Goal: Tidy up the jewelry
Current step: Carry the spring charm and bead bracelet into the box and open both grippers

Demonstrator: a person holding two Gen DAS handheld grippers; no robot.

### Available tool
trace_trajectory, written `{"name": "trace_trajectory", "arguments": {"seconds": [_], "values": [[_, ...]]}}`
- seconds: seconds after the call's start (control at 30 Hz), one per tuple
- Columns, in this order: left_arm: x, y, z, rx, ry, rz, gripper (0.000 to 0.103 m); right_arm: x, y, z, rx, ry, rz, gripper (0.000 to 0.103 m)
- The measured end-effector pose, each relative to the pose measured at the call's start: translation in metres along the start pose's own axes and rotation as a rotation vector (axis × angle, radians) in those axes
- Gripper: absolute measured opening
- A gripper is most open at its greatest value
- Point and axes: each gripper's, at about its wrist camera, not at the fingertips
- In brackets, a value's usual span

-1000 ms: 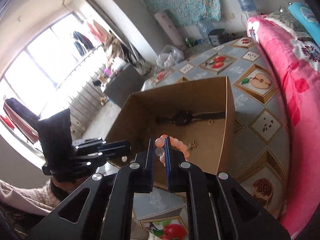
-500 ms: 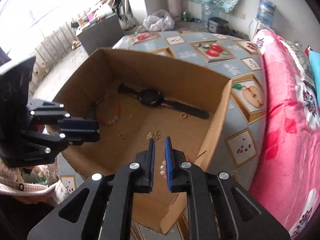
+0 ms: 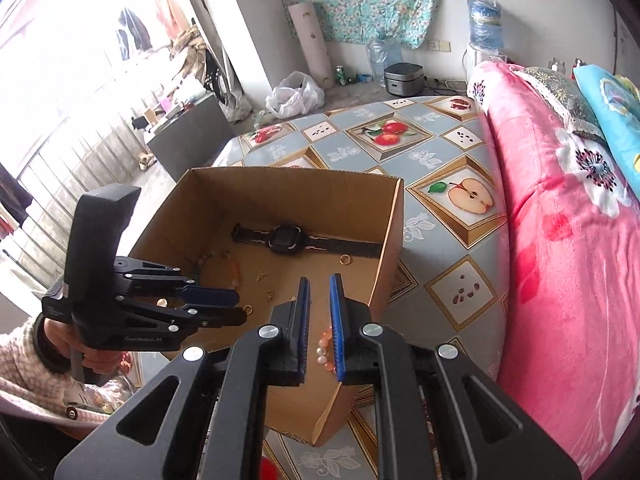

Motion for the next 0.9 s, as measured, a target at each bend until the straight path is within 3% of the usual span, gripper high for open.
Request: {"name": "trace_trajectory", "arguments": {"seconds": [0.13,0.23,0.27,0.33,0.43,0.53,0.6,0.77,0.87,0.9], "values": [[0.003,0.002,0.010,-0.046,-0.001,0.016,0.025,0.001,0.006,0.004,-0.022,0.002,-0.009,0.011],[0.004,0.006,0.036,-0.137,-0.015,0.015,0.026,-0.001,0.012,0.009,-0.055,0.009,-0.038,0.011],[0.005,0.009,0.048,-0.178,-0.032,0.018,0.031,-0.003,0.015,0.012,-0.074,0.014,-0.057,0.012],[0.009,0.018,0.075,-0.264,-0.077,0.027,0.045,-0.008,0.021,0.017,-0.102,0.026,-0.095,0.026],[0.020,0.035,0.110,-0.356,-0.185,0.062,0.065,-0.022,0.034,0.012,-0.099,0.026,-0.183,0.029],[0.043,0.057,0.127,-0.367,-0.292,0.156,0.078,-0.036,0.047,-0.002,-0.052,-0.006,-0.286,0.030],[0.059,0.070,0.125,-0.333,-0.327,0.227,0.080,-0.041,0.055,-0.013,-0.013,-0.027,-0.335,0.030],[0.088,0.095,0.095,-0.213,-0.208,0.383,0.081,-0.034,0.064,-0.032,0.043,-0.043,-0.345,0.037],[0.085,0.100,0.079,-0.195,-0.086,0.399,0.083,-0.024,0.063,-0.033,0.046,-0.005,-0.314,0.040],[0.081,0.100,0.077,-0.196,-0.101,0.387,0.083,-0.022,0.063,-0.033,0.047,0.006,-0.307,0.040]]}}
Point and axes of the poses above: each gripper's, at about its wrist camera, not at the fingertips, and z roughly against the way its jaws point, x to its left, y to its underside, and after that the axes turned 4 degrees about -z, right-handed
